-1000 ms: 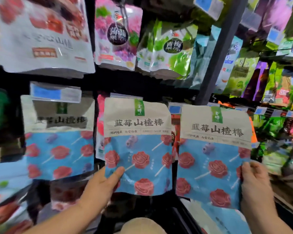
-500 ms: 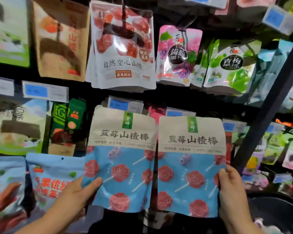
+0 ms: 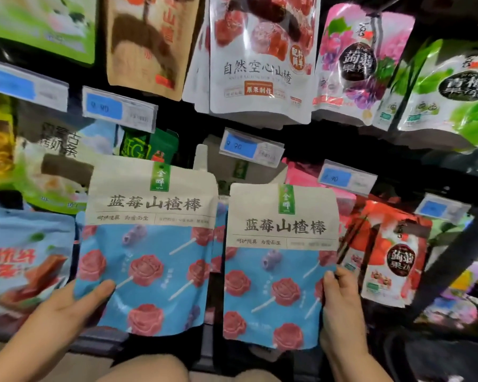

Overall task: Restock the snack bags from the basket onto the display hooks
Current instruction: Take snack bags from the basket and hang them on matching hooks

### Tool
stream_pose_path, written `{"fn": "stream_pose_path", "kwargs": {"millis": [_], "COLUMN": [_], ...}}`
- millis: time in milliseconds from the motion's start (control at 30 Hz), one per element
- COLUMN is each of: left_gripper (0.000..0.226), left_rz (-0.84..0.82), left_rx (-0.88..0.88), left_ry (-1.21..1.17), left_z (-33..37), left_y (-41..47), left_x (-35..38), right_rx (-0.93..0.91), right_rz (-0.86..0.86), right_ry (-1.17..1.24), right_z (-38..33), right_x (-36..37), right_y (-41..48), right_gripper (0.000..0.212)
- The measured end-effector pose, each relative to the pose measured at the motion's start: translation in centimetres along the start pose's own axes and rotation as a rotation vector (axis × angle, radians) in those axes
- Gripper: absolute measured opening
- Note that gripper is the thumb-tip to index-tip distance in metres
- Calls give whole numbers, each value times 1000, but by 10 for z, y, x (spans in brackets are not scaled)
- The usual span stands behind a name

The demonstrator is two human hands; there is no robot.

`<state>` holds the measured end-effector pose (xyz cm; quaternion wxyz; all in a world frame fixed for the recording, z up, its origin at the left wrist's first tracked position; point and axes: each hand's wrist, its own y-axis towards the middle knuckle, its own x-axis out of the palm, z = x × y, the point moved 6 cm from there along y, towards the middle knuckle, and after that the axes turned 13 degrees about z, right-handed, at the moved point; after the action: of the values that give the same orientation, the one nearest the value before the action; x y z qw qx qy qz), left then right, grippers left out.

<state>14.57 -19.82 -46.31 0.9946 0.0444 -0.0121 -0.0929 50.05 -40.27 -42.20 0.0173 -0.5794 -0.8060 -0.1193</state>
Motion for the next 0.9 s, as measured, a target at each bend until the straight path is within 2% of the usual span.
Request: {"fn": "stream_pose_path", "kwargs": {"millis": [67, 100, 200, 267, 300, 367, 400, 500, 600, 633, 667, 733, 767, 867, 900], "left_gripper": [69, 66, 29, 21, 21, 51, 57, 57, 66, 64, 52, 12, 27, 24, 34], "left_rz": [78, 124, 206, 217, 215, 195, 190, 173, 131, 126, 112, 130, 155, 155, 162], "left_rx": [-6, 2, -35, -58, -43, -48, -56, -71, -54, -30, -3, 17, 35, 83, 75], "left_ry": [-75, -110, -204, -174, -137, -121, -118, -99, -113, -127, -133, -150, -169, -147, -173], "left_z": [-2, -6, -8, -18, -24, -49, -65, -77, -74, -63, -45, -23, -20, -18, -24], "left_y": [3, 7, 5, 9, 12, 20, 26, 31, 30, 26, 20, 14, 14, 12, 14], "left_x": [-11, -16, -20, -26, -31, -50, -59, -60, -52, -49, -41, -26, -23, -19, -22], "right_rx": [-24, -30, -36, -36, -30, 5, 16, 22, 21, 21, 20, 14, 10, 1, 0], "right_rz": [-3, -1, 3, -3, -10, -28, -41, -67, -69, -68, -69, -68, -66, -73, -76], "right_ry": [-19, -21, -8, 3, 17, 65, 85, 104, 106, 106, 107, 111, 114, 131, 136], "right_z": [3, 4, 7, 8, 9, 11, 11, 10, 10, 9, 9, 7, 7, 5, 6], "right_x": [10, 13, 25, 33, 38, 46, 50, 58, 63, 63, 64, 65, 65, 68, 69], "right_y": [-1, -1, 1, 2, 2, 1, -1, -3, -2, -2, -2, -1, -1, -1, -1], "right_gripper": [18, 19, 19, 19, 19, 19, 19, 18, 18, 18, 18, 17, 17, 18, 19]}}
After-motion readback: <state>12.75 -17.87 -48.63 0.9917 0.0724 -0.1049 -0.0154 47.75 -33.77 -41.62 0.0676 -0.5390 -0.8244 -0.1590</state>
